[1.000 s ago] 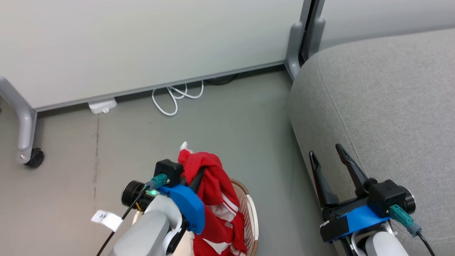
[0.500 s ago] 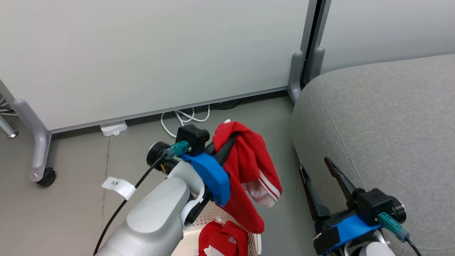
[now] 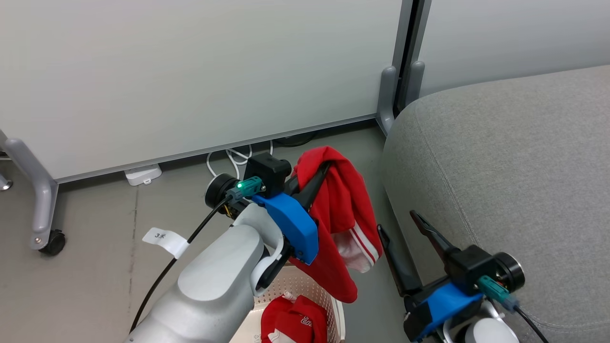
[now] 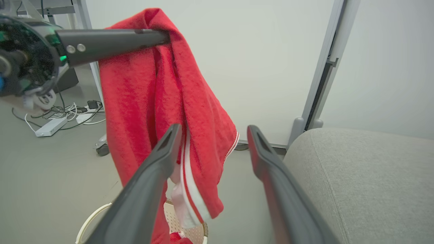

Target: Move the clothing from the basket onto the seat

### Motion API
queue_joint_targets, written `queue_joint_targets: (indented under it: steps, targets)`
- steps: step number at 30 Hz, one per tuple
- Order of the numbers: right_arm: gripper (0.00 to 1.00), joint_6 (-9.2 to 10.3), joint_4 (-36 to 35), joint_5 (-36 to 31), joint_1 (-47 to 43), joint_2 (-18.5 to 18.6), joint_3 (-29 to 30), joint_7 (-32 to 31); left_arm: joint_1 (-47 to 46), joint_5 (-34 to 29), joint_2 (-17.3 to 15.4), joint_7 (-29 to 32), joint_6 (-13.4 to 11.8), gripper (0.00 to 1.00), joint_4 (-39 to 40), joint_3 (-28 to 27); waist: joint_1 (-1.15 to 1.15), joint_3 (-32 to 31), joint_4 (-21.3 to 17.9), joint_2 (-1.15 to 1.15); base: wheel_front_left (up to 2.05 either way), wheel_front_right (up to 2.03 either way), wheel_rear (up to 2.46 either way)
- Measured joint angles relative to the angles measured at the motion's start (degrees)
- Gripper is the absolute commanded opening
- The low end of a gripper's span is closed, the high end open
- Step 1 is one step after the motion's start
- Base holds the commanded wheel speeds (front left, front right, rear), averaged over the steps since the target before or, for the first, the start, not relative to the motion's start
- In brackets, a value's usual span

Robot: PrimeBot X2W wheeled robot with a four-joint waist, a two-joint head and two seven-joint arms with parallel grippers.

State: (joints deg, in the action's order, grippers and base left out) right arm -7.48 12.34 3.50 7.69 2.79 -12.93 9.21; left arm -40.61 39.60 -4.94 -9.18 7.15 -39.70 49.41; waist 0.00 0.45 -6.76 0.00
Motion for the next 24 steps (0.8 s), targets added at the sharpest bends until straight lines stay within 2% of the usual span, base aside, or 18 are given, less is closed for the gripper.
queue_joint_targets:
  steps: [9, 14, 24]
  targets:
    - [1.00, 0.00, 4.5, -3.0, 5.7, 0.0, -2.2, -6.4, -0.9, 0.0, 0.4, 0.1, -0.1, 0.00, 0.1, 0.9, 0.01, 1.1, 0.1, 0.00, 0.00, 0.00, 0.00]
    - [1.00, 0.00, 9.6, -5.0, 9.6, 0.0, -2.7, -9.1, -1.8, 0.1, 0.7, 0.3, -0.1, 0.00, 0.2, 1.3, 0.01, 1.9, 0.7, 0.00, 0.00, 0.00, 0.00]
    - [1.00, 0.00, 20.9, -2.5, 18.0, 0.0, -4.7, -8.3, -2.4, 0.8, 1.2, 0.4, -0.1, 0.00, 0.7, 2.8, 0.01, 2.5, 1.7, 0.00, 0.00, 0.00, 0.00]
